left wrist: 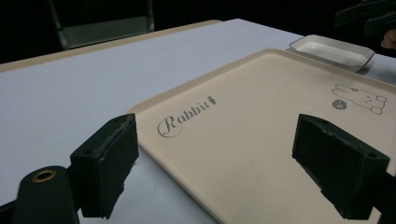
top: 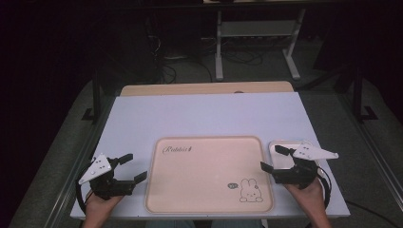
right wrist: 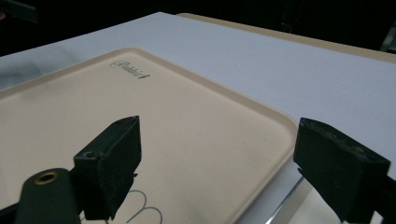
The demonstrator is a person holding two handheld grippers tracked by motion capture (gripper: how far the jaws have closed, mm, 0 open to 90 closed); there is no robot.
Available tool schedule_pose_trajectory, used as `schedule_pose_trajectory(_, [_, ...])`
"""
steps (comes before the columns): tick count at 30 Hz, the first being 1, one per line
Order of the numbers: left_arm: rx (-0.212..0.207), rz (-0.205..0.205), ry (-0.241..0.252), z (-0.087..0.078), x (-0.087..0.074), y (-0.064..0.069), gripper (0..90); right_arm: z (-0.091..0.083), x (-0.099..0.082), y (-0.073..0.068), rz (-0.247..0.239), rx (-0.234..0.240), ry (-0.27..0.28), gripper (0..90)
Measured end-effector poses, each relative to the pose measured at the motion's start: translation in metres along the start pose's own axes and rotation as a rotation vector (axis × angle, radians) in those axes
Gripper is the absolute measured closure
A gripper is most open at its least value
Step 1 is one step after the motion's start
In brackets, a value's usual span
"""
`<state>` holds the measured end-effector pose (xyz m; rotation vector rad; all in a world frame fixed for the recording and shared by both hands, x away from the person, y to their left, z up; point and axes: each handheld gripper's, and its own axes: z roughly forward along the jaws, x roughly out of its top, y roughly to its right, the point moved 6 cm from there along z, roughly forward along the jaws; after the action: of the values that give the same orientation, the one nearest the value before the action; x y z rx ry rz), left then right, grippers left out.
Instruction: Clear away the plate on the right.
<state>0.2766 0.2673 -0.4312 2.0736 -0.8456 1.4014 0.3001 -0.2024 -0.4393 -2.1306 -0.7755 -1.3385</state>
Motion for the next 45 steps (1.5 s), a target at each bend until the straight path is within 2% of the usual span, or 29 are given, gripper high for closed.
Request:
schedule_pose_trajectory(8, [-0.001,-0.001,0.0,0.0,0.0,0.0,14.3,-0.003,-0.001,0.003,0.034,0.021,-0.022,14.2])
schedule_pose_trajectory(28, [0.003,-0.002,0.004,-0.001,0.0,0.0,14.3,-0.021,0.001,0.007,0.045,0.057,-0.071,14.3])
schedule_pose_trajectory(45, [0.008,-0.004,0.01,-0.003,0.001,-0.002,14.3,-0.04,0.002,0.016,0.074,0.085,-0.117,15.2])
